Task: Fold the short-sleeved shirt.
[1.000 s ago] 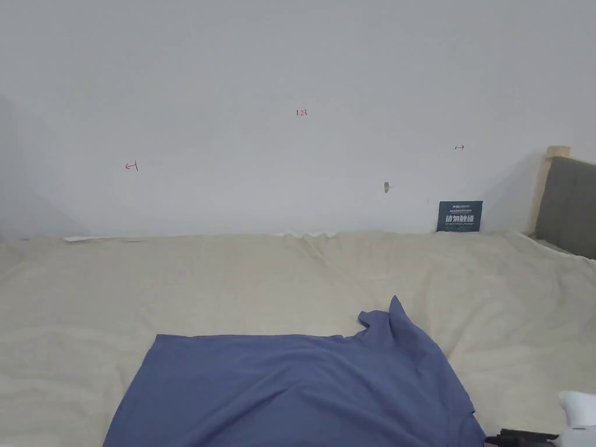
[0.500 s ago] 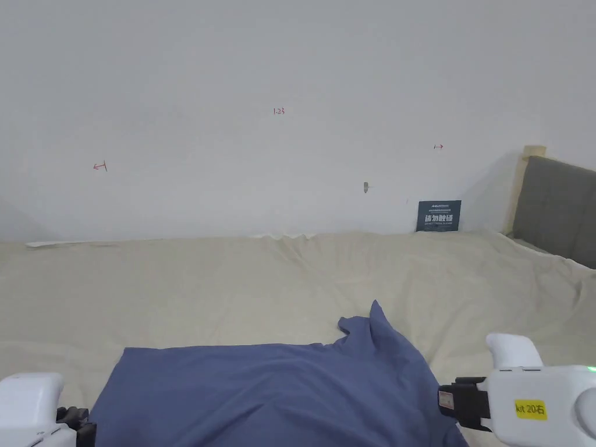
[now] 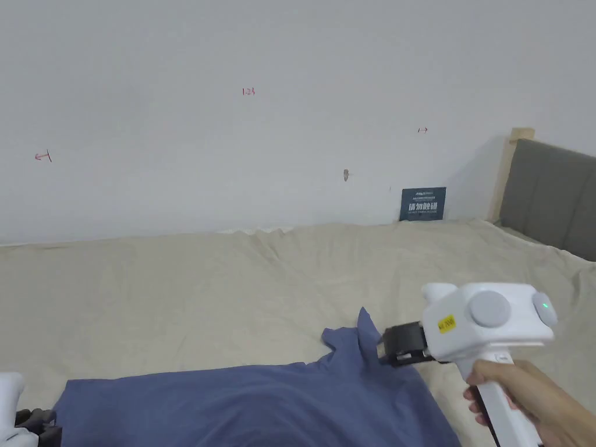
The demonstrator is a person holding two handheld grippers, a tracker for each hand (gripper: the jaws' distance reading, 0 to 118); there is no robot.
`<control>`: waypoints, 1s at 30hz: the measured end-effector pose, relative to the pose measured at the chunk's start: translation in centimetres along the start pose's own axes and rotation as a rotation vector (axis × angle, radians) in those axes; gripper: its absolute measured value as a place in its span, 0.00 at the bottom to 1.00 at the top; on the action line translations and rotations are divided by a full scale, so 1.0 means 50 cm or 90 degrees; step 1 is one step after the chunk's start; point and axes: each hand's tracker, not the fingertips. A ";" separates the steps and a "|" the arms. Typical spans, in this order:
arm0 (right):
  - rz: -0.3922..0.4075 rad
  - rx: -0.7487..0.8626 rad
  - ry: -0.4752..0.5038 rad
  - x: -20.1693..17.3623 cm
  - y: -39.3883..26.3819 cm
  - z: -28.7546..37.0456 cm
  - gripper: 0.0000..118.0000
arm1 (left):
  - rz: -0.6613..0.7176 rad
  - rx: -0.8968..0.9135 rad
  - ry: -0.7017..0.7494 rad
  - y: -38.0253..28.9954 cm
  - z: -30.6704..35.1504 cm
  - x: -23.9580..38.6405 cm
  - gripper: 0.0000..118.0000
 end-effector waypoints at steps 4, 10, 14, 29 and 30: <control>-0.033 -0.029 -0.026 -0.001 0.060 -0.086 0.80 | -0.007 -0.016 0.003 0.007 -0.036 -0.002 0.00; -0.060 -0.110 -0.086 0.013 0.049 -0.195 0.69 | -0.009 -0.034 0.016 0.010 -0.072 -0.028 0.00; -0.080 -0.131 -0.100 -0.011 0.007 -0.185 0.05 | -0.004 -0.037 0.024 0.014 -0.081 -0.036 0.00; 0.026 -0.070 -0.081 -0.013 0.096 -0.110 0.03 | -0.006 -0.134 -0.025 0.123 -0.247 -0.083 0.00; 0.028 -0.068 -0.082 -0.012 0.096 -0.109 0.03 | -0.014 -0.161 -0.028 0.134 -0.276 -0.091 0.03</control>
